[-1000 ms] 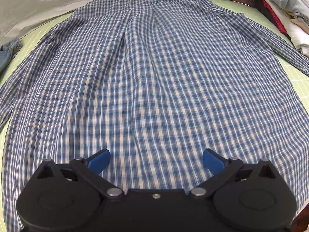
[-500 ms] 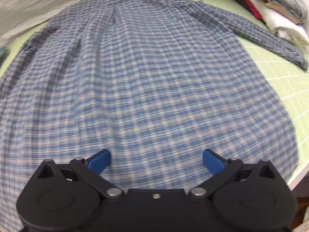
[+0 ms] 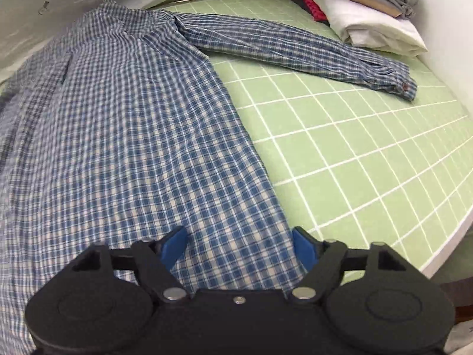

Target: Fold clothes

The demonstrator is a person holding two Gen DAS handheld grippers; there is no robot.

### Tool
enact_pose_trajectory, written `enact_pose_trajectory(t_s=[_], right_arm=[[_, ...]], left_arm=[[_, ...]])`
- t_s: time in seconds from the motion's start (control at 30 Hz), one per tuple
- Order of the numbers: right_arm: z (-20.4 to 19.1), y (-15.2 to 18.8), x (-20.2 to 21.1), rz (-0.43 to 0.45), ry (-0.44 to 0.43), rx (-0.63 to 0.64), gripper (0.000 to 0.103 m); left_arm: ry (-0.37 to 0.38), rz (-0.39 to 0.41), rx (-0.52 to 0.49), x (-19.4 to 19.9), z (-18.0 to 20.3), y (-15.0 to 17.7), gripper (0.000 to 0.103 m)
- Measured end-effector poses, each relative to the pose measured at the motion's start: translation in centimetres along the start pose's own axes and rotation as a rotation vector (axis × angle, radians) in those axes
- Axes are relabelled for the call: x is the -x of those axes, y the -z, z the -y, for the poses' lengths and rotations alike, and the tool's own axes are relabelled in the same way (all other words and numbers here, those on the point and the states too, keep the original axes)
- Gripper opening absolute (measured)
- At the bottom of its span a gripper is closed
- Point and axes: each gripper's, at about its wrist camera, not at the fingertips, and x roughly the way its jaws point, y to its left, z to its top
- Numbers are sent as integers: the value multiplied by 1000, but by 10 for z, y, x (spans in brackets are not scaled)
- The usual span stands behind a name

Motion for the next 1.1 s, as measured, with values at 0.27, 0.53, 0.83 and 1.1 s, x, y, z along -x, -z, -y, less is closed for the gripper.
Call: enact_pose_trajectory(t_s=[0.27,0.53,0.83,1.1], right_arm=[[14,3,10,12,-97,119,3],[41,-1,9,-3,7,14,52],[-20,-2,12,28,43,18,94],[-118,15,15,10,-30,121,98]], left_arm=[[46,17,-36,1,54,19,83],[10,12,-5,-2,48,21,83],[-86,25,65,-5,-26,-9,87],[-140,-11,138,-27,-110,-47,87]])
